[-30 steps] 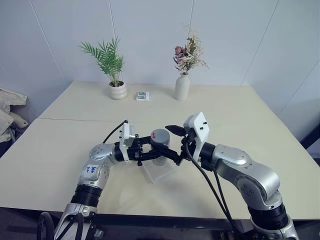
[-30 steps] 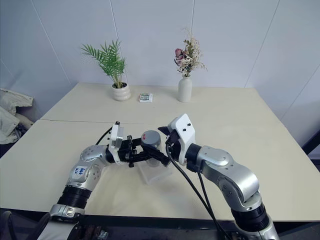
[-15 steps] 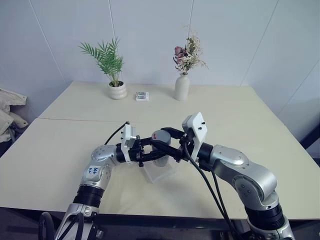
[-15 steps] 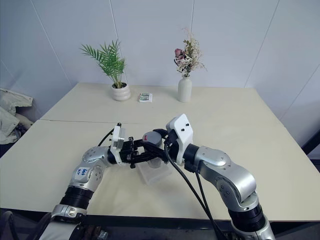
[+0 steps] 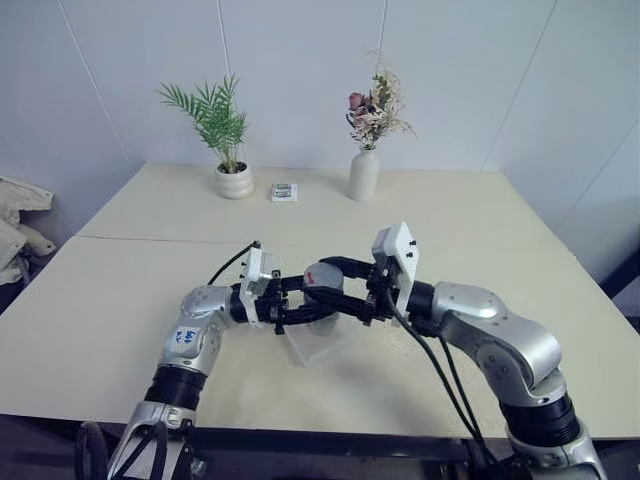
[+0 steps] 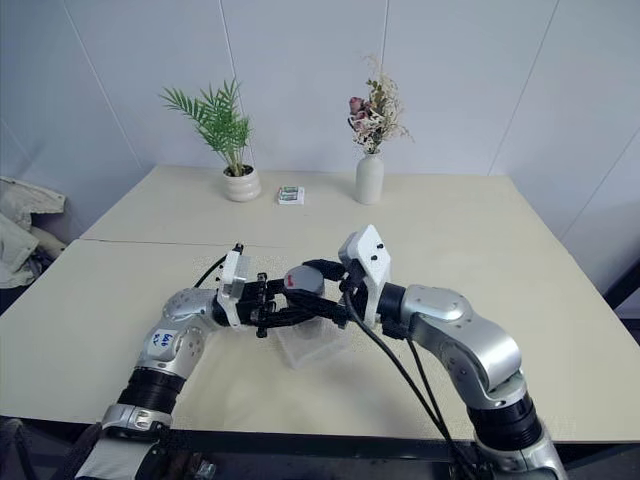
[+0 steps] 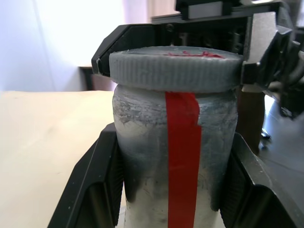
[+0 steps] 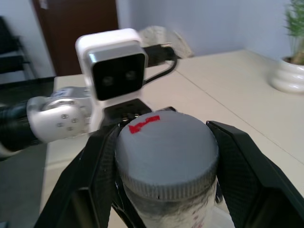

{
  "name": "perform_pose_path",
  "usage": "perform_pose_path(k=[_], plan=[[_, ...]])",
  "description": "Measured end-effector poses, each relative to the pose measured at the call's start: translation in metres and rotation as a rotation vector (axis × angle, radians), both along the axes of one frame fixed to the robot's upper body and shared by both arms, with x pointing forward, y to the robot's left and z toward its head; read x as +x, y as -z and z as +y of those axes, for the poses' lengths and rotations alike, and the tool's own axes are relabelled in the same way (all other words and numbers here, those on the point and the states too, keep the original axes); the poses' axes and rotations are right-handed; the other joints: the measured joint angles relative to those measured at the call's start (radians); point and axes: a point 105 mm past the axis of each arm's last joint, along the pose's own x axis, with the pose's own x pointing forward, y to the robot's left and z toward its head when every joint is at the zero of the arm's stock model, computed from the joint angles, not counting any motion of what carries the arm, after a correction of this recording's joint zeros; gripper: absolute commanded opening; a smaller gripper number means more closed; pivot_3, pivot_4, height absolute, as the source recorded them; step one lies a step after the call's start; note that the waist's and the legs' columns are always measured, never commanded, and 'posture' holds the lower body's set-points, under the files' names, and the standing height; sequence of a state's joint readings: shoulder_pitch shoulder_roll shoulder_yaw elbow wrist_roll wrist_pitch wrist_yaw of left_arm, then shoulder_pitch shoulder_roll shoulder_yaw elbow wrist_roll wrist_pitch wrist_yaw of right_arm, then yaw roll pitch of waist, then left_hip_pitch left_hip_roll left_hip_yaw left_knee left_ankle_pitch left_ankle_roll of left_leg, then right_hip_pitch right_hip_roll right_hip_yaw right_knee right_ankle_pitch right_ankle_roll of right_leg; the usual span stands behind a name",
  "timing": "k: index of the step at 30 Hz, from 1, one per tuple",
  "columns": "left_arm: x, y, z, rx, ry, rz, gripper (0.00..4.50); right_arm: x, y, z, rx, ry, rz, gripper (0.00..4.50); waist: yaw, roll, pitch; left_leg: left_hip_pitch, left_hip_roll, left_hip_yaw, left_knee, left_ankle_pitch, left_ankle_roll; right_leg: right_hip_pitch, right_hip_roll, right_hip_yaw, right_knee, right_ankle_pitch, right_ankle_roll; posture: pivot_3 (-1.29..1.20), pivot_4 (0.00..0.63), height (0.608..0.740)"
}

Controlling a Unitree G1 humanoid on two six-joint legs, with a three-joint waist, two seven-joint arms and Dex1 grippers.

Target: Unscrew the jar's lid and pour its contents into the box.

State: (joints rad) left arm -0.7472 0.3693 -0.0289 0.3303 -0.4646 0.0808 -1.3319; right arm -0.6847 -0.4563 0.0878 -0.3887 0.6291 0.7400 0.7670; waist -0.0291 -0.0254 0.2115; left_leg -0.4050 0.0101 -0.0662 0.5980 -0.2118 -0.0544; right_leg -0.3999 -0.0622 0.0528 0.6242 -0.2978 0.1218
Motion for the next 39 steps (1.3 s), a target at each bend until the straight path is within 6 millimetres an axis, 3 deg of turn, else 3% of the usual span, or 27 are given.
perform_pose_path(k=[8,12,26,31,39], plan=[[-0.013,0.000,-0.003,0.124,0.182,0.016,2.11,-0.007,-0.001,-0.005,-0.113,-0.267,0.004,2.55,0.000,0.001,0.001,0.000,0.001,0.000,0.000,0.000,0.000,0.000,0.001,0.000,0.000,0.000,0.000,0.00,0.150,0.740],[-0.014,0.002,-0.004,0.153,0.195,0.023,2.11,-0.005,-0.001,-0.007,-0.163,-0.331,-0.007,2.55,-0.001,0.001,0.001,0.000,0.001,0.000,0.000,0.000,0.000,-0.001,0.001,0.000,0.000,0.000,0.000,0.00,0.150,0.740],[-0.014,-0.003,-0.006,0.079,0.193,-0.003,2.11,-0.004,-0.007,-0.006,-0.147,-0.362,-0.017,2.55,0.001,0.001,0.001,-0.001,0.001,0.000,0.002,0.000,-0.001,-0.002,0.001,0.001,0.003,0.000,0.000,0.00,0.150,0.740],[-0.011,-0.002,-0.003,0.053,0.154,0.016,2.11,-0.005,-0.011,-0.004,-0.115,-0.345,-0.016,4.19,0.000,0.001,0.001,-0.001,0.001,0.000,0.002,0.000,-0.001,-0.002,0.001,0.001,0.003,0.000,0.000,0.00,0.150,0.740],[-0.009,0.002,-0.001,0.041,0.133,0.042,2.11,-0.004,-0.019,-0.002,-0.060,-0.308,-0.079,4.19,0.001,0.001,0.001,-0.001,0.001,0.000,0.003,-0.001,-0.001,-0.002,0.001,0.001,0.003,0.000,0.000,0.00,0.150,0.740]])
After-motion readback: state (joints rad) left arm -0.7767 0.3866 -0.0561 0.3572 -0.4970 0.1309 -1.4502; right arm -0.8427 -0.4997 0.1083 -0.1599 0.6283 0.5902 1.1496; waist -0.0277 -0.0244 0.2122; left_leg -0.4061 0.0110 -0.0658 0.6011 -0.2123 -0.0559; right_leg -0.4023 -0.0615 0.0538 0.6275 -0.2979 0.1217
